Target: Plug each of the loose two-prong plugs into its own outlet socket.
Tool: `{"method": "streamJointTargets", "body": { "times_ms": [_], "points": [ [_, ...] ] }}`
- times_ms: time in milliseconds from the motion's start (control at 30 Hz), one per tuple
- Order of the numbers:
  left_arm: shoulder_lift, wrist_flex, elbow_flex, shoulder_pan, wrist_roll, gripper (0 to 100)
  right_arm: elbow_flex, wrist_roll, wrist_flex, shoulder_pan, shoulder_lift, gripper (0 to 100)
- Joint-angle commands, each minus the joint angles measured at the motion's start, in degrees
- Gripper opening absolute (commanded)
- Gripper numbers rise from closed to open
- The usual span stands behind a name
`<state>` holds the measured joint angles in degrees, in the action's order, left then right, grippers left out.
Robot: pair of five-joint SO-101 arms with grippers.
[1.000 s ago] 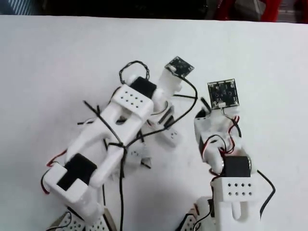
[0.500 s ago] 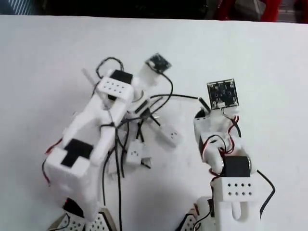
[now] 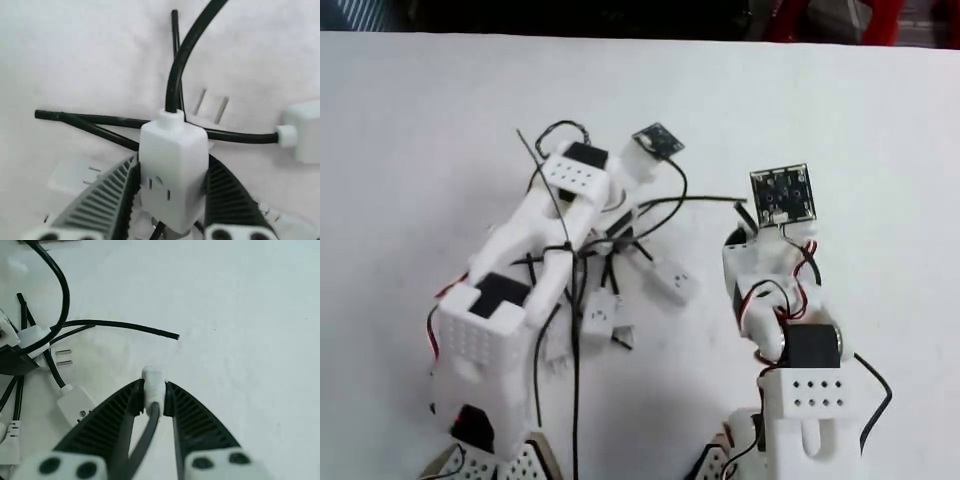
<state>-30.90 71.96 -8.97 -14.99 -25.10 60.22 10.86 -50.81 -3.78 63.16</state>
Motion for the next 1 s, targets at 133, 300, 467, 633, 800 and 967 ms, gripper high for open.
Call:
{"method": "streamJointTargets", "body": {
  "times_ms": [133, 300, 467, 633, 800, 967],
  "points": [
    [6.6, 8.1, -9.6, -4.5, -0.6, 3, -1.5, -0.4, 1.2, 0.7, 0.0, 1.8],
    [9.0, 8.4, -10.2, -11.5, -0.1, 3, -1.9, -0.8, 1.3, 2.9, 0.3, 1.8],
    [8.6, 3.9, -9.8, -15.0, 0.5, 3, -3.2, -3.1, 1.3, 7.3, 0.3, 1.8],
    [2.6, -0.9, -10.2, -14.9, 7.6, 18, -3.2, -3.5, 1.6, 7.6, 0.3, 1.8],
    [-3.1, -0.9, -11.7, -14.8, 10.0, 27, -3.2, -3.5, 1.6, 7.5, 0.3, 1.8],
    [-3.7, 3.4, -16.6, -13.2, 6.2, 23, -3.2, -3.5, 1.6, 7.4, 0.1, 1.8]
  ]
}}
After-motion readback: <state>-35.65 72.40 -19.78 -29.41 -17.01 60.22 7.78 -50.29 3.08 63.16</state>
